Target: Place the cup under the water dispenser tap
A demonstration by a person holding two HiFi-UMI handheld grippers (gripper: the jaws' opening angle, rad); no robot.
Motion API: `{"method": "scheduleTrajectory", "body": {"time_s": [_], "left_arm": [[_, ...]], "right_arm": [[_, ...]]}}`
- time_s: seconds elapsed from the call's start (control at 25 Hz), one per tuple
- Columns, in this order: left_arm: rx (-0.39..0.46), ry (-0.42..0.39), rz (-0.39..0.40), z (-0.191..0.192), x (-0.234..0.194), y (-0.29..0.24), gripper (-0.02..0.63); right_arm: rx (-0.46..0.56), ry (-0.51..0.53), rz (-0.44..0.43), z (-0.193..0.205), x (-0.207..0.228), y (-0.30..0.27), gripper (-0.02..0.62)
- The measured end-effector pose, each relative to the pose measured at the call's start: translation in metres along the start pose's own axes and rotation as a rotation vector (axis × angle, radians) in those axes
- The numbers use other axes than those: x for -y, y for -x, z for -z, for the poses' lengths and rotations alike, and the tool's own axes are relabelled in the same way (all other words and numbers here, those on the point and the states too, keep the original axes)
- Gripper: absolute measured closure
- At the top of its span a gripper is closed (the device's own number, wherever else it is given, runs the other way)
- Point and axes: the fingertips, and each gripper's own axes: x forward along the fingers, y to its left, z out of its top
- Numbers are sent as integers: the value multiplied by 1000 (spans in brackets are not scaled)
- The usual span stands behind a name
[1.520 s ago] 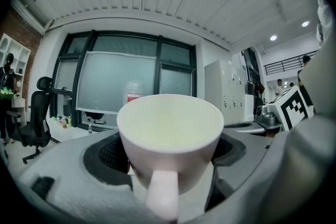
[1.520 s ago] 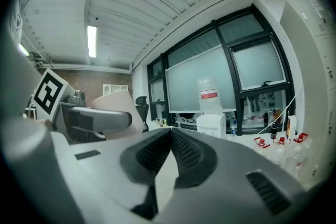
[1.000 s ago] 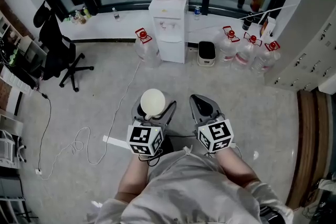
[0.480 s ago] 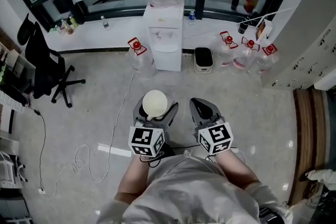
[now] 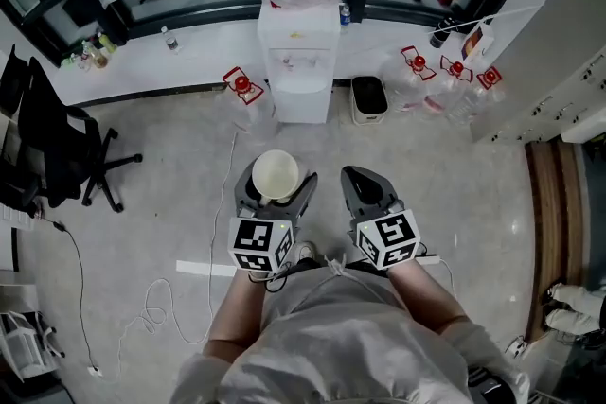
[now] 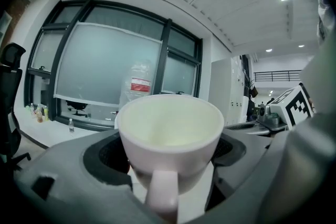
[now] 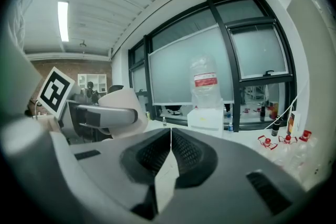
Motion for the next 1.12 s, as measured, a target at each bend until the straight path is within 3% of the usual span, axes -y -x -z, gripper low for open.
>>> {"method": "scheduleTrajectory", "body": {"time_s": [0.4,0.64,0.92,1.12], "left_arm": [[-84,19,28,20,-51,-59,156],[-127,10,13,23,-66,-118,156],[-135,14,-70,12,-100,-198,156],[-170,20,-66,22,-105,-241,156]], "right_arm": [[-59,-36,43,5,31,-70,566],[-79,-57,23,6,79,-119,567],[-91,-71,-26,-12,149,-186,566],[-114,-99,-41,-9,183,-221,567]]}}
